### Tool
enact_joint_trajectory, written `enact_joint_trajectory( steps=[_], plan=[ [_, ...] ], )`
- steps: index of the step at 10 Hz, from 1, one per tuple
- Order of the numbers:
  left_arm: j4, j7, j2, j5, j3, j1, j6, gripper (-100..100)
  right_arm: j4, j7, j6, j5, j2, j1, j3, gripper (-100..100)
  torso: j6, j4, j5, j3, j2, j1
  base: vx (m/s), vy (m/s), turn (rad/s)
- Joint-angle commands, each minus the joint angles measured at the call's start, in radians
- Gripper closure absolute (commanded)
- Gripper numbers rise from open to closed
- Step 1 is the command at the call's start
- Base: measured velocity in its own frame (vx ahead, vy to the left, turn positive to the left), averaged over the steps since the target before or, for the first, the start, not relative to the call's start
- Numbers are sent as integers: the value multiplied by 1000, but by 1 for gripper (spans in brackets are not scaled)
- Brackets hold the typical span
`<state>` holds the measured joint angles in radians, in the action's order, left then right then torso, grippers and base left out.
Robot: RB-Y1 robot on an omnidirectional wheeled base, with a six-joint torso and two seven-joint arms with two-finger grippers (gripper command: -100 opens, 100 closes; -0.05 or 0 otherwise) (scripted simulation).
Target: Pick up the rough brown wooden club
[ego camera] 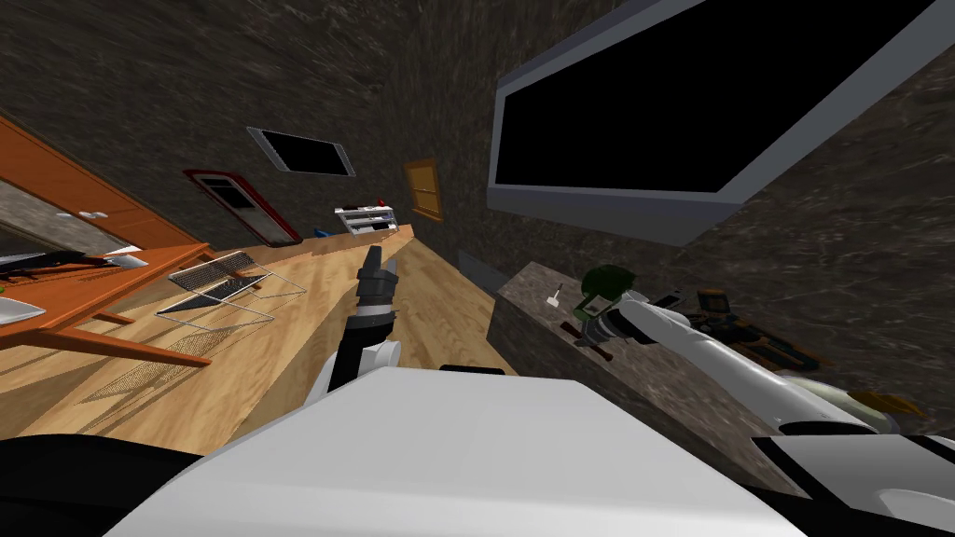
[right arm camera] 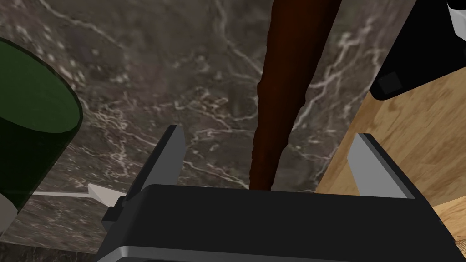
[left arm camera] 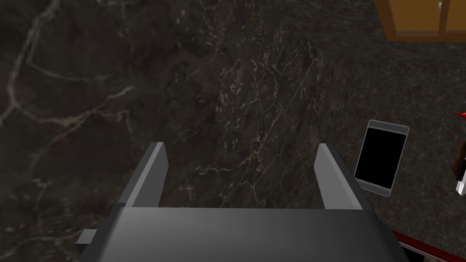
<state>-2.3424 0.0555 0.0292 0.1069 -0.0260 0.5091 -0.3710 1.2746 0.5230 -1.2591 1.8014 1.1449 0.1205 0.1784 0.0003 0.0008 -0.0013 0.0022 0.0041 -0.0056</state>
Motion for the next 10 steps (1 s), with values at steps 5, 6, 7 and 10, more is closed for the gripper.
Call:
enact_joint_trajectory(
  steps=[5,6,7,10],
  plan=[
    [0,0,0,0,0,0,0,0,-13,13,-12,26,-17,16,-5,100,0,-1,0,-3,-5,2,-21,-8,11],
    [0,0,0,0,0,0,0,0,-13,14,-12,26,-17,16,-5,100,0,-1,0,-3,-5,2,0,0,0],
    [0,0,0,0,0,0,0,0,-13,14,-12,26,-17,16,-5,100,0,-1,0,-3,-6,2,0,0,0],
    [0,0,0,0,0,0,0,0,-6,-50,38,-47,52,-37,27,100,2,-2,1,-5,-8,3,69,35,-90]
  ],
)
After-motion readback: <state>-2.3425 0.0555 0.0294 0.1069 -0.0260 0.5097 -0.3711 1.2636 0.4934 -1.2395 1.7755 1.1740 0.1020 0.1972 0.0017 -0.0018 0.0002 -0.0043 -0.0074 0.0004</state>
